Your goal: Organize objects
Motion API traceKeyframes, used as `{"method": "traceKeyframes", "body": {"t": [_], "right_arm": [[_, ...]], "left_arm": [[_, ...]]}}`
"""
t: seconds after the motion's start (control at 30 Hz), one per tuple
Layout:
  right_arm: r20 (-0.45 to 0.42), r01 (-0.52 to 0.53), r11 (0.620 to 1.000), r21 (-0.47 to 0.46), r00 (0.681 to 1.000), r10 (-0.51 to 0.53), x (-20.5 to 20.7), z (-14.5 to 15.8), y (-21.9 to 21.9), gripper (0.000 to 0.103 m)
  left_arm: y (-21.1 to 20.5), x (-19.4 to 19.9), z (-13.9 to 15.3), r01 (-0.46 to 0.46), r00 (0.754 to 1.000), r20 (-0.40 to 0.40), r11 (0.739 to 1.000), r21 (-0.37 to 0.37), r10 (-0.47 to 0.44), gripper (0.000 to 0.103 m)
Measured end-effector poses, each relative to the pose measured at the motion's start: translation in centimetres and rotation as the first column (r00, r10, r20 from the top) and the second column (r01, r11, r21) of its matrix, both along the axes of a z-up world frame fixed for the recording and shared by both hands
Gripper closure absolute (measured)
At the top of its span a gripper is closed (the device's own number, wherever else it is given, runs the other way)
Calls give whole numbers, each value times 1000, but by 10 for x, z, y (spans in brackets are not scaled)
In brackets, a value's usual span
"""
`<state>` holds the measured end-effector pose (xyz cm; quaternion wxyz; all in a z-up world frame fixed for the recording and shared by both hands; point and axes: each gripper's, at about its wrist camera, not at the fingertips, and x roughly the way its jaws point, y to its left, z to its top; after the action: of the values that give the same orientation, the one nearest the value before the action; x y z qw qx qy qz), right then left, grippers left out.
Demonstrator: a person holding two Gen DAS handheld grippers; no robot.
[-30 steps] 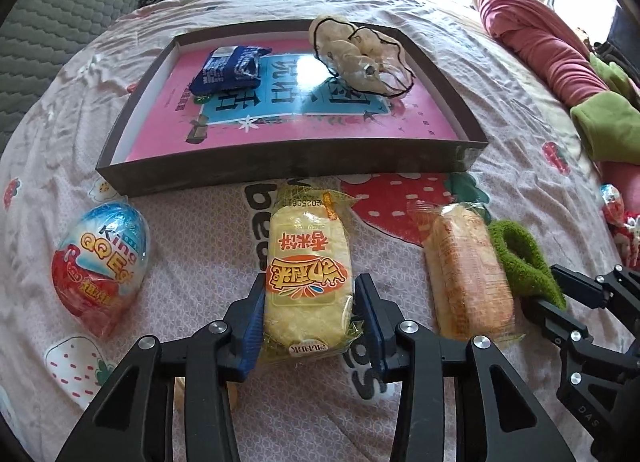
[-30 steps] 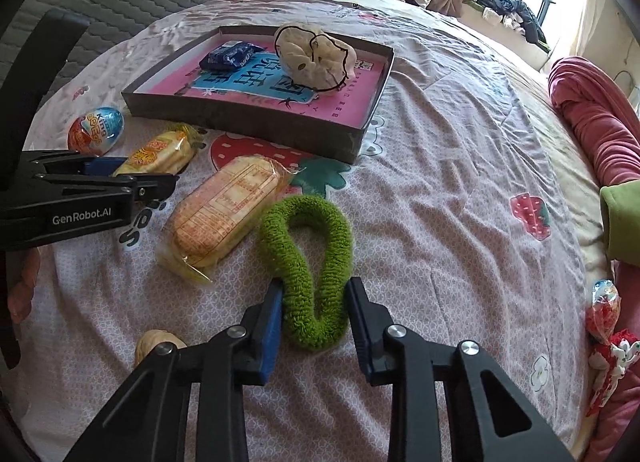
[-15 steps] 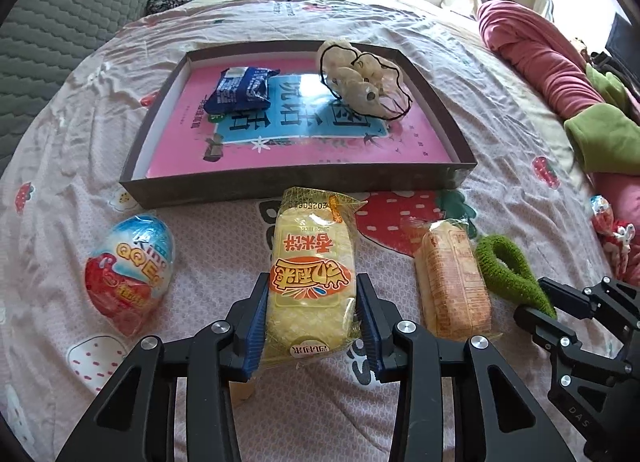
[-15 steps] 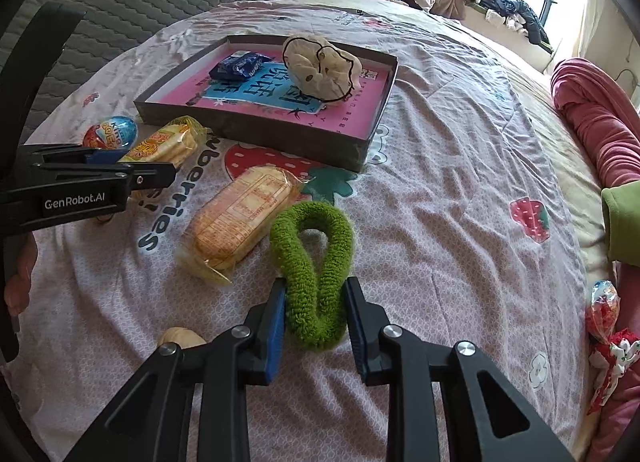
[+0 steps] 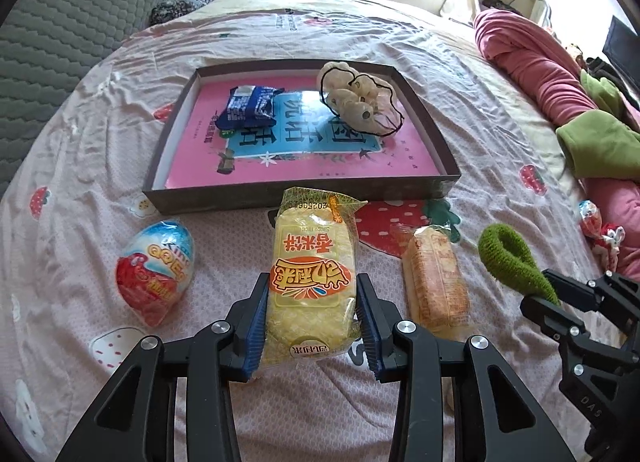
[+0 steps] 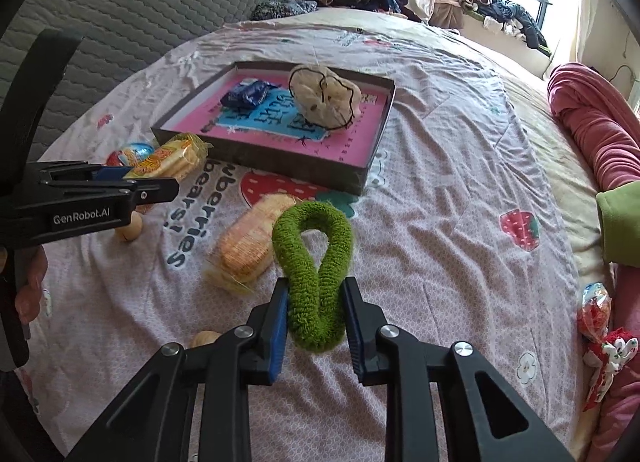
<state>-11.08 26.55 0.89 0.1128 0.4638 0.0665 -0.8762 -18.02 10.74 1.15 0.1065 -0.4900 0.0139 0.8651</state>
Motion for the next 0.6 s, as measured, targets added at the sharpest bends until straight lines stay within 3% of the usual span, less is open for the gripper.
{"method": "traceKeyframes", "body": {"t": [0.6], "right_arm": [[-91,-35,998,-49,995,30,18,46,-22,77]], "left_arm": [[-11,25,37,-11,998,-59,1000,-9,10,61]]}}
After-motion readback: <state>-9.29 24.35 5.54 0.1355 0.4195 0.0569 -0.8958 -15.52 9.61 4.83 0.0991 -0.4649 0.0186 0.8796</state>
